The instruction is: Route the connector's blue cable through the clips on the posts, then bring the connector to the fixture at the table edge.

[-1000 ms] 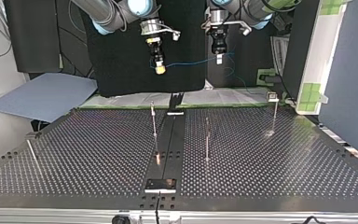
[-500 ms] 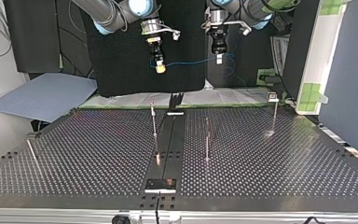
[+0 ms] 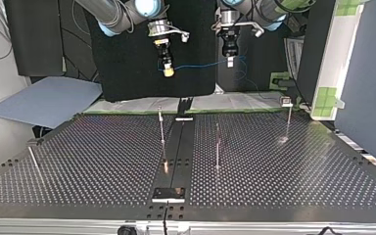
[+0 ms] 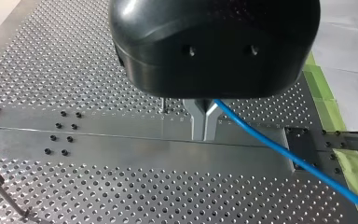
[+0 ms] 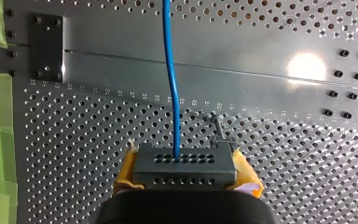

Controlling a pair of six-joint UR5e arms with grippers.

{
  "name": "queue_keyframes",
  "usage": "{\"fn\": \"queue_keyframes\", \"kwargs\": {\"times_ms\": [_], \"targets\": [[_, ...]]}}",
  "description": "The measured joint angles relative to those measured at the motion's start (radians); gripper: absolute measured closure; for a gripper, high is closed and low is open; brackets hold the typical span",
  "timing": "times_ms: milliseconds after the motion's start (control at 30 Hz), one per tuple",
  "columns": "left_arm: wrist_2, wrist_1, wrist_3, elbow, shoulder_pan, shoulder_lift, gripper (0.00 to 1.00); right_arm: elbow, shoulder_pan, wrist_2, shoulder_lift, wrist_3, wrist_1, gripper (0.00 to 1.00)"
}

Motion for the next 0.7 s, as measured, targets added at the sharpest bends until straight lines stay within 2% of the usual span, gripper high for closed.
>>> {"fn": "queue_keyframes", "kwargs": {"times_ms": [133, 233, 467, 500, 700], "targets": [[0.003, -0.004, -0.004, 0.004, 0.004, 0.001, 1.00, -0.006, 0.005, -0.004, -0.005, 0.006, 0.006, 1.00], [0.010, -0.021, -0.016, 0.018, 0.011, 0.014, 1.00, -0.025, 0.021, -0.009, -0.025, 0.025, 0.025, 1.00], [0.029, -0.087, -0.053, 0.029, 0.021, 0.078, 1.00, -0.076, 0.042, -0.025, -0.081, 0.081, 0.081, 1.00], [0.029, -0.094, -0.055, 0.029, 0.023, 0.085, 1.00, -0.078, 0.043, -0.028, -0.086, 0.086, 0.086, 1.00], [-0.005, -0.145, -0.045, 0.030, 0.043, 0.136, 1.00, -0.084, 0.036, -0.038, -0.143, 0.143, 0.143, 1.00]]}}
